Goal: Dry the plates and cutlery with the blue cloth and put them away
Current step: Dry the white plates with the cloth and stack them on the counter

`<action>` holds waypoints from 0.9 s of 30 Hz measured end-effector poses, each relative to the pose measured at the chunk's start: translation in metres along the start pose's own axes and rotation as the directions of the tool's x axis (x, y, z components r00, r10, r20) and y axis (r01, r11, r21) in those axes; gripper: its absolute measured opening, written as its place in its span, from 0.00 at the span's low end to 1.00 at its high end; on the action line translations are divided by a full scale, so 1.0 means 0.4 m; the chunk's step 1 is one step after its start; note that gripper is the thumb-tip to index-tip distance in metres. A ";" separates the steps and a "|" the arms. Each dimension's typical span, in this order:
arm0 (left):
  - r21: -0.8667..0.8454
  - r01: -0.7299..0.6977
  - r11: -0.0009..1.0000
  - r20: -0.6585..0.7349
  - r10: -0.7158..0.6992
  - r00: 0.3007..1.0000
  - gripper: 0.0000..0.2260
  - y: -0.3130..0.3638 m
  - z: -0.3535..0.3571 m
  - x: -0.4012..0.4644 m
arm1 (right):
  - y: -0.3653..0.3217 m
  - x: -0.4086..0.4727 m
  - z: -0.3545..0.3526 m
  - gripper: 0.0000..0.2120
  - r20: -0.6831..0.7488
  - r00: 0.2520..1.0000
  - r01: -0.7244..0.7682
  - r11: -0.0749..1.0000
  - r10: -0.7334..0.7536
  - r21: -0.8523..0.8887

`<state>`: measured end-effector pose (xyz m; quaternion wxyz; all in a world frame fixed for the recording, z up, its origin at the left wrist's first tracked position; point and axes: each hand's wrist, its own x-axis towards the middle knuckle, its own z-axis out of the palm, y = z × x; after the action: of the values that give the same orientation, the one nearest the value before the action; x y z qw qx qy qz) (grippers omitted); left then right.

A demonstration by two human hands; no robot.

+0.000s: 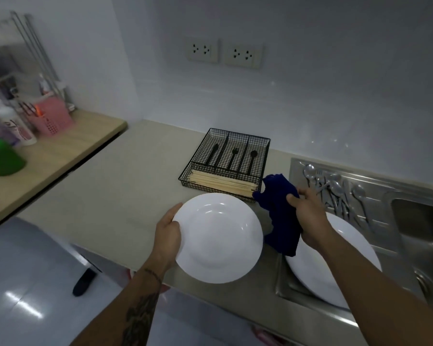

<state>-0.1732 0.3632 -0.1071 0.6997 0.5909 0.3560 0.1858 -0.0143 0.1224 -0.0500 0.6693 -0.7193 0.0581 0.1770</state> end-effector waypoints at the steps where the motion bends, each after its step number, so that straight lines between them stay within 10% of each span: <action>1: 0.000 -0.001 1.000 -0.001 0.001 1.000 0.18 -0.008 -0.003 0.004 | 0.002 0.000 -0.003 0.09 0.007 1.000 -0.028 0.998 0.027 0.057; 13: 0.055 -0.030 0.998 -0.001 0.030 1.000 0.15 -0.060 -0.031 0.052 | -0.006 -0.017 -0.055 0.15 0.049 0.989 -0.144 0.964 0.136 0.225; 20: 0.416 -0.044 0.908 -0.005 0.050 0.999 0.21 -0.040 -0.034 0.072 | -0.009 -0.021 -0.110 0.15 0.042 0.989 -0.145 0.956 0.139 0.255; 27: 0.639 -0.388 0.664 0.050 0.468 0.883 0.19 -0.015 0.059 0.064 | -0.030 -0.032 -0.258 0.13 -0.025 0.996 -0.082 0.970 0.089 0.228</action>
<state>-0.1400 0.3627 -0.1188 0.3737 0.8454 0.2891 0.2490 -0.0042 0.0201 -0.0301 0.7376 -0.6381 0.1204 0.1853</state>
